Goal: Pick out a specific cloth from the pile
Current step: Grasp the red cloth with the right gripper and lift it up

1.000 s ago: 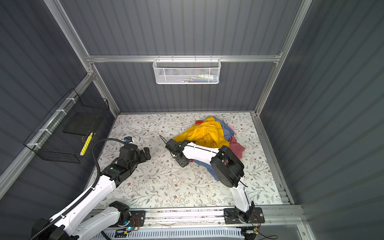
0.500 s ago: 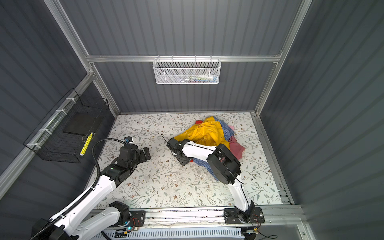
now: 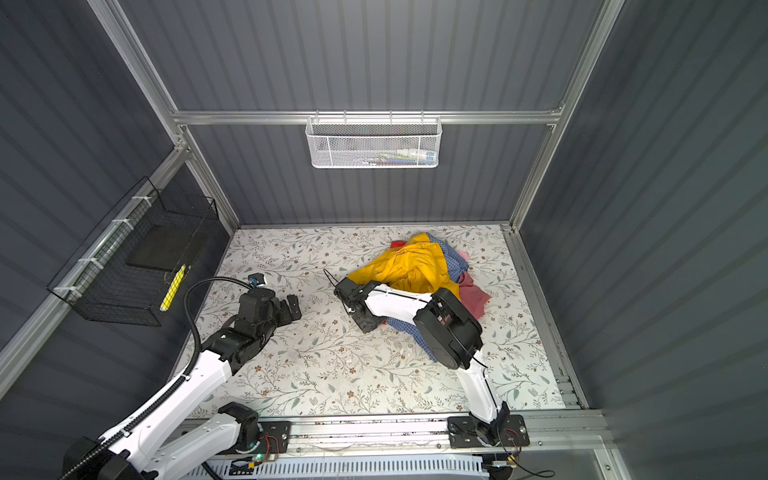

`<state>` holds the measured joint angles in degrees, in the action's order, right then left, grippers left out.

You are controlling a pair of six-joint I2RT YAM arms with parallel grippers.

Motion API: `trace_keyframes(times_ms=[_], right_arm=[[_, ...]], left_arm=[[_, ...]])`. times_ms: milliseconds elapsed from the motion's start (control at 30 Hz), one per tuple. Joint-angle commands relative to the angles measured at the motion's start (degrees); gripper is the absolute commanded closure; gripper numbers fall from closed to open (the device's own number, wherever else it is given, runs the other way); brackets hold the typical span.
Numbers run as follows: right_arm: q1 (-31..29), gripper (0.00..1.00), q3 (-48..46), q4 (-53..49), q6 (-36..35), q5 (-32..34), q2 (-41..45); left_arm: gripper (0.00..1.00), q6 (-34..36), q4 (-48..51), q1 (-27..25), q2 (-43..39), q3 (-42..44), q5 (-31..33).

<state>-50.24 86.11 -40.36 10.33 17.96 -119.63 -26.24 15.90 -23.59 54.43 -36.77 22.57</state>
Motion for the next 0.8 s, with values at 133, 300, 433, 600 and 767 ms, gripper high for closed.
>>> trace_keyframes(times_ms=[133,300,433,600,767], right_arm=[[0.7,1.00,-3.0,1.4,2.3,-1.7,13.7],[1.0,1.00,-2.5,0.9,2.3,-1.3,21.2],[1.3,1.00,-1.3,0.0,2.2,-0.4,26.0],[1.9,1.00,-0.2,-0.2,1.7,0.4,32.3],[3.3,1.00,1.9,-1.3,1.4,-1.3,36.6]], left_arm=[[0.00,-1.0,1.7,-0.2,-0.5,0.9,1.0],[0.00,-1.3,1.5,-0.2,-0.1,0.9,0.9],[0.00,-1.4,1.3,-0.3,0.1,0.9,0.6],[0.00,-0.9,1.1,-0.3,0.4,0.6,0.0],[0.00,-0.6,0.5,-0.2,1.2,0.5,-1.2]])
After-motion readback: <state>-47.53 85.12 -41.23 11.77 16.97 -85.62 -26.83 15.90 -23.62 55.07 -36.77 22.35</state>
